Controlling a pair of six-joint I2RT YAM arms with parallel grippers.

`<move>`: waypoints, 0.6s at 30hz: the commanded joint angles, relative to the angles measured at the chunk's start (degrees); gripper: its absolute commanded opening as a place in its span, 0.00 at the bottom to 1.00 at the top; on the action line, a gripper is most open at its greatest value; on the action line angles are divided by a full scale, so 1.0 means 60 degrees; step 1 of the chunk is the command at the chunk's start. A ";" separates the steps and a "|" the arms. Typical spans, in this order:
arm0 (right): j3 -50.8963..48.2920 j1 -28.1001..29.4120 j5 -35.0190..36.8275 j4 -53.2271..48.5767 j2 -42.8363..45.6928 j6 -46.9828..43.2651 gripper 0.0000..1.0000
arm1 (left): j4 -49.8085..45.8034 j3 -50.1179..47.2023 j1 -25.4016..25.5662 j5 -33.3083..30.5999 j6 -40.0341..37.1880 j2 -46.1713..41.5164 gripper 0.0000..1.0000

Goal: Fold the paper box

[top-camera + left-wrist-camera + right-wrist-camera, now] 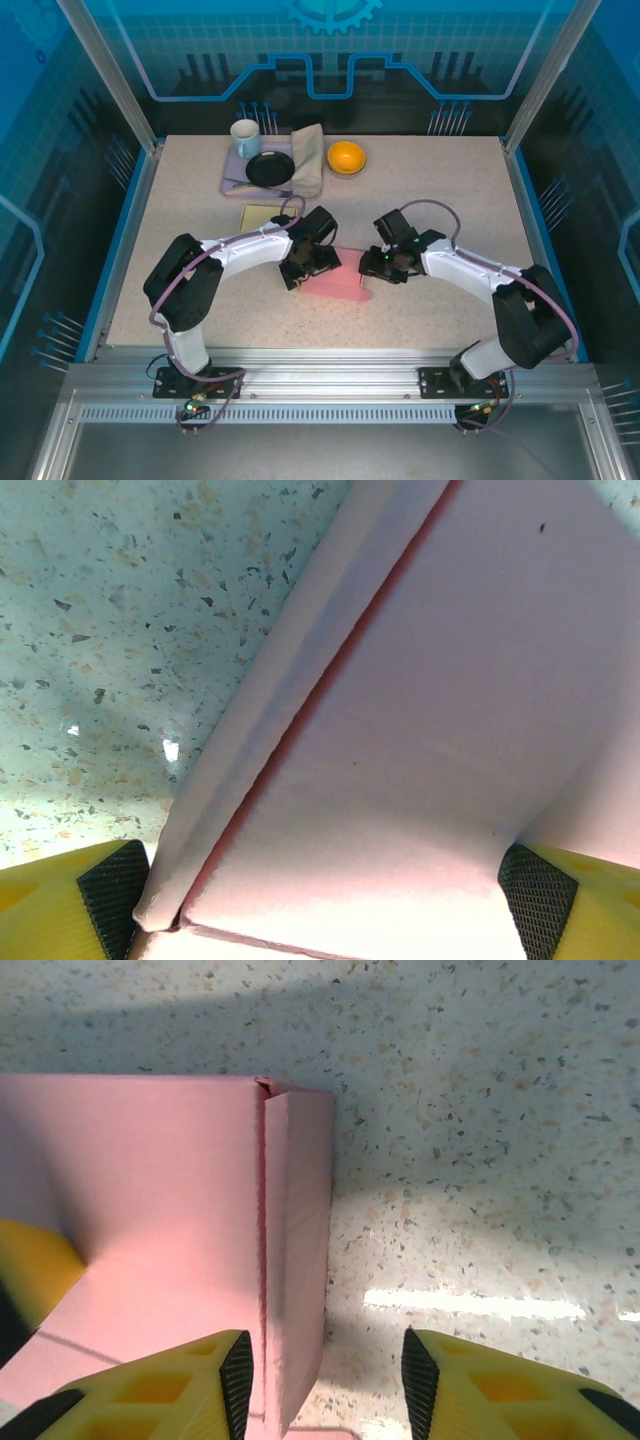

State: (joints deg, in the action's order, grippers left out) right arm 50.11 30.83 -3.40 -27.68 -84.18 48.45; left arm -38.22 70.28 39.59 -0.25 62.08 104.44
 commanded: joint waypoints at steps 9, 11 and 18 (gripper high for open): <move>-0.0353 0.1334 0.0449 -0.1014 0.1611 0.0384 0.45 | -0.0450 -0.0068 0.0019 -0.0317 0.0114 0.0259 0.95; -0.0575 0.1441 0.0449 -0.0820 0.1693 0.0394 0.44 | -0.0428 -0.0069 0.0004 -0.0310 0.0119 0.0266 0.95; -0.1040 0.1476 0.0131 -0.0126 0.1305 0.0342 0.42 | -0.0460 -0.0053 0.0017 -0.0329 0.0105 0.0200 0.95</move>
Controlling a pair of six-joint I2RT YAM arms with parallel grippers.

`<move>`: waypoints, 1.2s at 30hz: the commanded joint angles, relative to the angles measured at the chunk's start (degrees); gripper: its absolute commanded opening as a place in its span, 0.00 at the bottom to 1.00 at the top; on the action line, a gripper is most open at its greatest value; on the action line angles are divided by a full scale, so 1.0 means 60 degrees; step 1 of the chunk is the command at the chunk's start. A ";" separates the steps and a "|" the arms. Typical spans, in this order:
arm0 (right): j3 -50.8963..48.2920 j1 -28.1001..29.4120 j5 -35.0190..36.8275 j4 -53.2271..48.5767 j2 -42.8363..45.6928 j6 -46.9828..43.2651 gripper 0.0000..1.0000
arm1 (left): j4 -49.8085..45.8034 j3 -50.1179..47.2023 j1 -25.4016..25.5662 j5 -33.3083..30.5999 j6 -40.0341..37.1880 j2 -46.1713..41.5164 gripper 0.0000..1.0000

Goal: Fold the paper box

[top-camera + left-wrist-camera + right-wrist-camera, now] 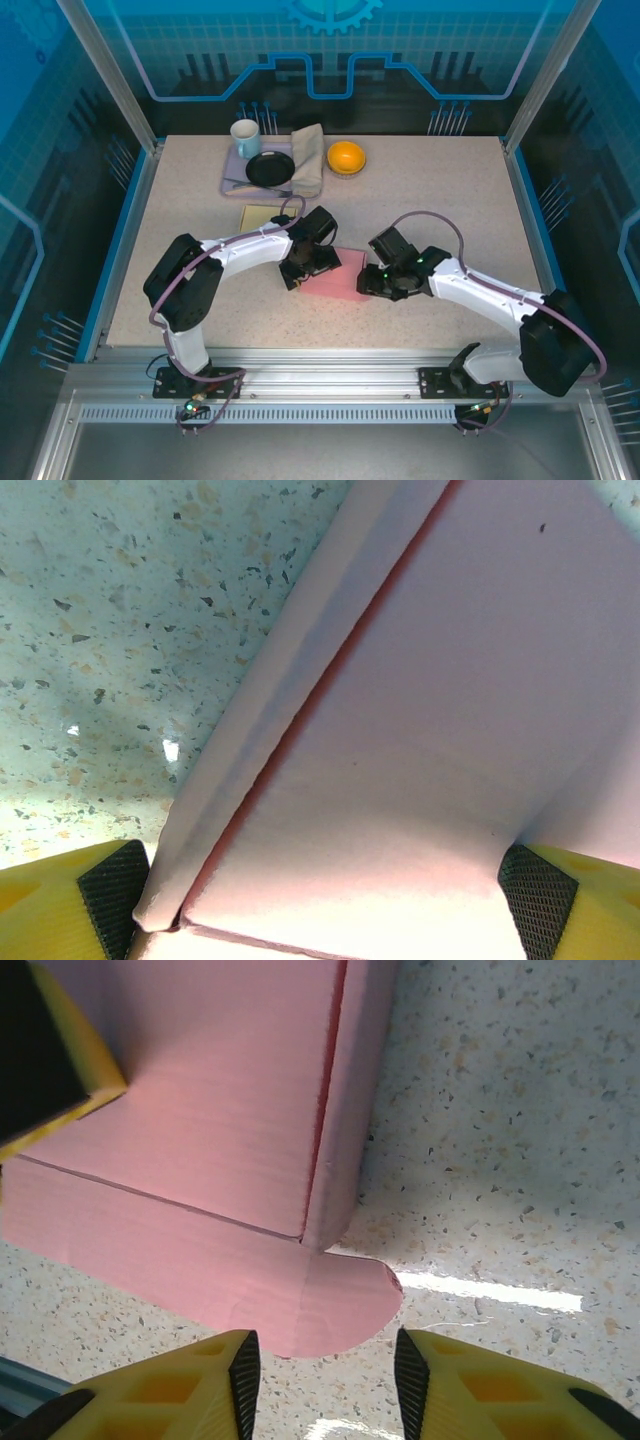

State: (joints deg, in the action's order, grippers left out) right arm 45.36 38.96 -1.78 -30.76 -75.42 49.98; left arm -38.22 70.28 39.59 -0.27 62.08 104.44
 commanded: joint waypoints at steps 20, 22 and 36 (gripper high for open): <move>-0.0429 0.0399 -0.1058 0.1450 -0.0944 0.0825 0.37 | -0.0525 -0.0040 0.0013 -0.0422 0.0173 0.0066 0.95; -0.0387 0.0450 -0.0998 0.1332 -0.0962 0.0854 0.38 | -0.0522 -0.0048 0.0012 -0.0422 0.0174 0.0061 0.95; -0.0808 0.0494 -0.1300 0.2205 -0.0775 0.1240 0.37 | -0.0521 -0.0061 0.0009 -0.0420 0.0185 0.0024 0.95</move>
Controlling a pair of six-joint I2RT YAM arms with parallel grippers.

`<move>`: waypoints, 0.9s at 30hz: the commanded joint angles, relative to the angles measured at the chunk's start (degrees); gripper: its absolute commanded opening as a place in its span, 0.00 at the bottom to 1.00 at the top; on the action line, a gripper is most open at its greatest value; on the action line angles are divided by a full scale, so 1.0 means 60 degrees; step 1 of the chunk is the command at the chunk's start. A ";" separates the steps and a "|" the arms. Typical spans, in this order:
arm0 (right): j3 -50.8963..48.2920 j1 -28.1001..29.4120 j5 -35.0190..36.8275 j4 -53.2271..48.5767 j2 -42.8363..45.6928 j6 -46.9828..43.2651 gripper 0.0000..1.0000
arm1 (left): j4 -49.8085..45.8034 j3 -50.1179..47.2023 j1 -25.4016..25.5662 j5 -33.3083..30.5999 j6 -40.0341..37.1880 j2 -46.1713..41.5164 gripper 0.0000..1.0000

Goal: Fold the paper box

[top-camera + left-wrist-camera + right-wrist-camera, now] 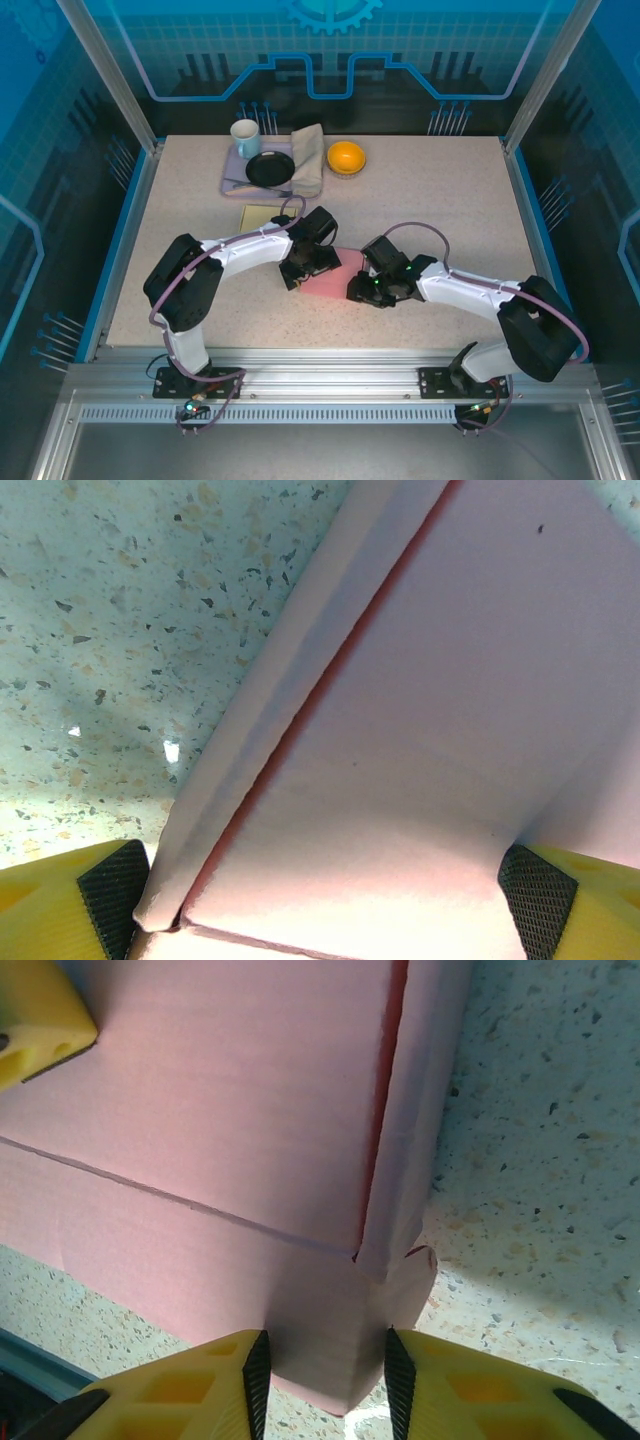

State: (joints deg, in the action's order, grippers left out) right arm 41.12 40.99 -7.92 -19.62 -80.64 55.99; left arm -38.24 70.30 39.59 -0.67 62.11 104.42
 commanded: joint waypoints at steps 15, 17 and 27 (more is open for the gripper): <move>0.0191 0.0151 0.0457 -0.0284 0.0303 -0.0681 0.21 | -0.0541 -0.0061 0.0011 -0.0358 0.0228 0.0028 0.95; 0.0213 0.0133 0.0611 -0.0388 0.0282 -0.0871 0.21 | -0.0541 -0.0057 0.0009 -0.0348 0.0227 0.0029 0.95; 0.0016 0.0038 0.0154 0.0170 0.0116 -0.1022 0.19 | -0.0578 -0.0061 0.0015 -0.0340 0.0269 0.0022 0.95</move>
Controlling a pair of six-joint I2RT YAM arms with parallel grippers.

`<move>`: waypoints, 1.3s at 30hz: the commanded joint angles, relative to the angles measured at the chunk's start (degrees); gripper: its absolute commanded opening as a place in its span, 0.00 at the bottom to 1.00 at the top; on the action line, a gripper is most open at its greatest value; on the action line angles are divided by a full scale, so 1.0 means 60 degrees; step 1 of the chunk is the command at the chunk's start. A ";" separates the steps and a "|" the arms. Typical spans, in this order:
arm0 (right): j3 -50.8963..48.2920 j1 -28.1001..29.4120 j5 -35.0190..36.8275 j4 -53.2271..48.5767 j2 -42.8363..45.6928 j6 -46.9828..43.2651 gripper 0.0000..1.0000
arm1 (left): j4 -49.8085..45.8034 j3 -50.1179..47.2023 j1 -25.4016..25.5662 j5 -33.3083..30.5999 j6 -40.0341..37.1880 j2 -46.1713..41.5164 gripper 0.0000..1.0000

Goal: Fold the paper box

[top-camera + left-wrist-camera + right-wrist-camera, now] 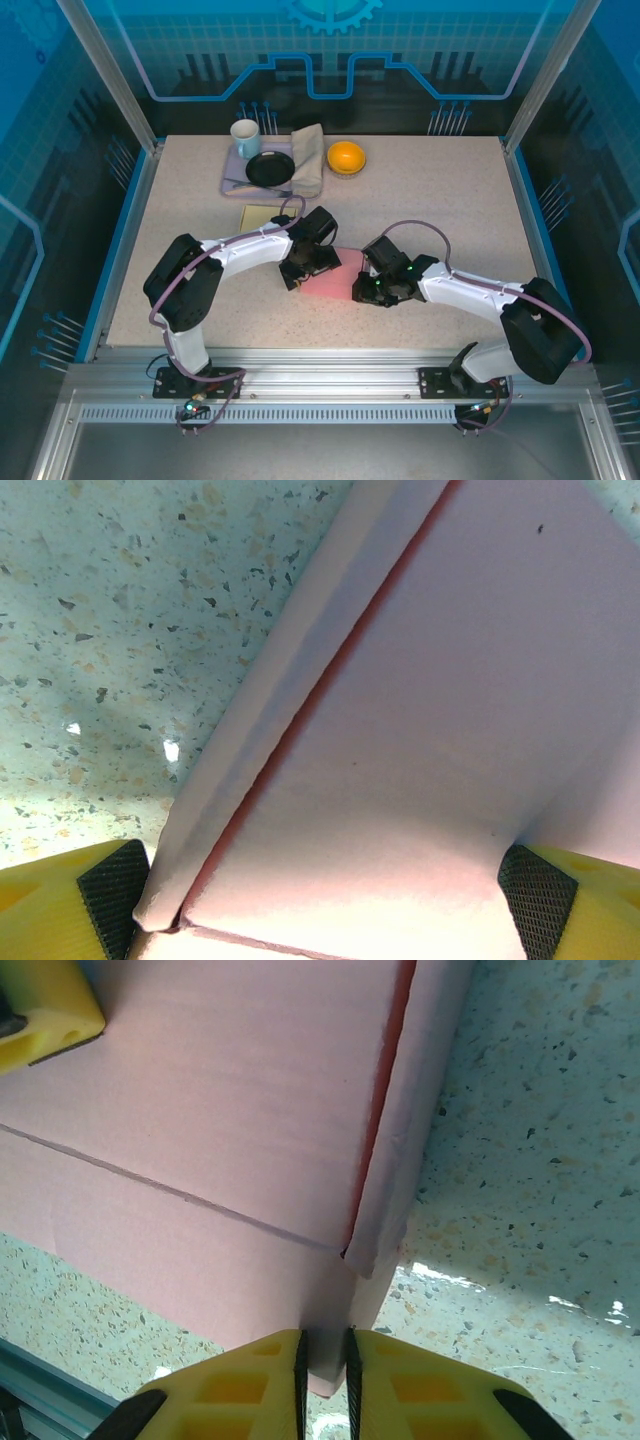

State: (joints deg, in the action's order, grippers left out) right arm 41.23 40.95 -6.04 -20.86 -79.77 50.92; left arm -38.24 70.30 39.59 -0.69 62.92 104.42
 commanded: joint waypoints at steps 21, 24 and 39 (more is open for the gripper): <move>0.0752 -0.0041 -0.0652 -0.0221 -0.0253 -0.0869 0.22 | -0.0702 0.0016 0.0019 -0.0365 0.0069 0.0054 0.95; 0.0845 -0.0036 -0.0633 -0.0369 -0.0287 -0.0833 0.26 | -0.0702 0.0019 0.0010 -0.0357 0.0055 0.0029 0.95; 0.0375 -0.0074 -0.0169 -0.0394 -0.0176 -0.0592 0.42 | -0.0675 -0.0044 0.0011 -0.0364 0.0089 0.0006 0.95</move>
State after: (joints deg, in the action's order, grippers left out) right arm 45.01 40.84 -8.01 -22.87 -82.19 46.48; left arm -38.68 70.35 39.59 -1.48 62.92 104.40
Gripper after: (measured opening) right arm 0.416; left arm 0.949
